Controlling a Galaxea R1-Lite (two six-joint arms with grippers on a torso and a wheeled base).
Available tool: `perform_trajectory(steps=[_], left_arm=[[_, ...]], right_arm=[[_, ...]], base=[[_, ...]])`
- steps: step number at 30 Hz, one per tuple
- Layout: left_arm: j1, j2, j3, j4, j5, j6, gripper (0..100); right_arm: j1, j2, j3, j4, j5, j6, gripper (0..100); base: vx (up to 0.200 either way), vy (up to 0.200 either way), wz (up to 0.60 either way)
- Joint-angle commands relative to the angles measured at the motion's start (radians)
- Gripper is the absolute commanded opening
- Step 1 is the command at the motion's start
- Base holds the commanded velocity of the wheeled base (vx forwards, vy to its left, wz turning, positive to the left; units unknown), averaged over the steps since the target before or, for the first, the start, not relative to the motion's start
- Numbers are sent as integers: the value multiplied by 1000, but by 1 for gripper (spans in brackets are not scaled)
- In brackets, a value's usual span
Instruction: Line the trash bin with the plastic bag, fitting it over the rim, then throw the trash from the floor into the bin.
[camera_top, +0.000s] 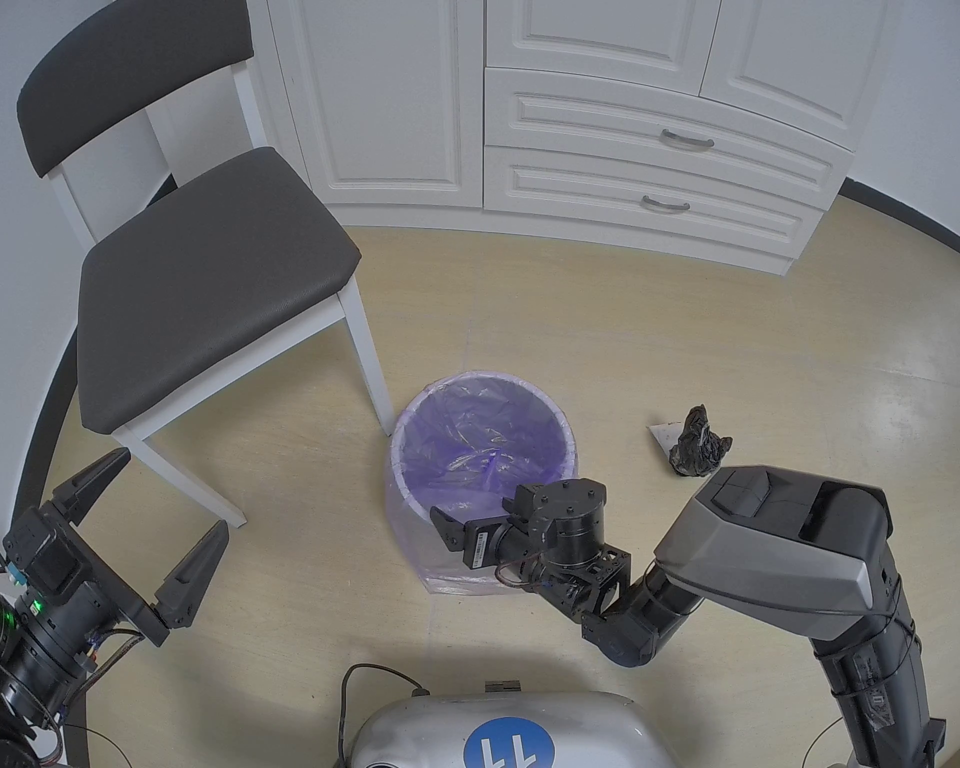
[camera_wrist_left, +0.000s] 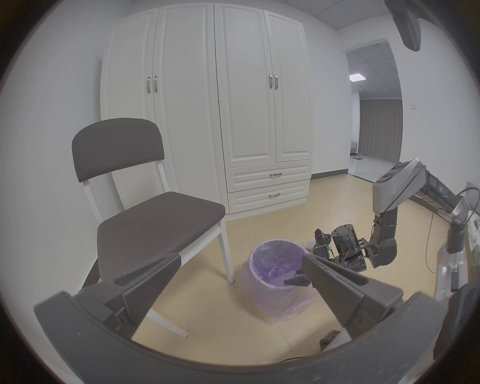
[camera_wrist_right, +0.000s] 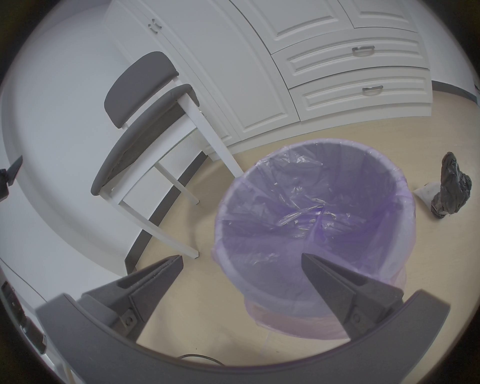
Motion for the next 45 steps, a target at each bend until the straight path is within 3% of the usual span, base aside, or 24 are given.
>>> perform_trajectory(steps=[1, 14, 22, 28, 32, 33, 36, 40, 41, 45], left_arm=[[0, 2, 3, -1, 0, 1, 100], [0, 4, 4, -1, 0, -1, 100], [-1, 4, 7, 1, 0, -1, 100], [-29, 24, 35, 18, -6, -10, 100], [-70, 84, 35, 219, -4, -104, 100], [-67, 157, 9, 309, -6, -148, 100], [-40, 283, -51, 358, -9, -197, 100], [83, 579, -214, 329, -7, -202, 100], [86, 588, -218, 327, -7, -202, 100], [183, 938, -361, 225, -4, -156, 100]], right_arm=[[-34, 2, -8, 24, 17, 0, 100], [-137, -43, -67, 126, 27, 1, 100], [-116, -113, -44, 119, 40, 80, 100], [-82, -204, 26, 118, 43, 73, 100], [-74, -339, 127, 130, 41, 9, 100], [-86, -405, 177, 130, 41, -63, 100], [-106, -474, 224, 130, 29, -135, 100], [-172, -586, 284, 132, 29, -229, 100], [-175, -589, 285, 132, 29, -230, 100], [-266, -620, 279, 133, 31, -263, 100]], base=[[0, 0, 0], [0, 0, 0], [0, 0, 0], [0, 0, 0], [0, 0, 0], [0, 0, 0], [0, 0, 0], [0, 0, 0], [0, 0, 0], [0, 0, 0]])
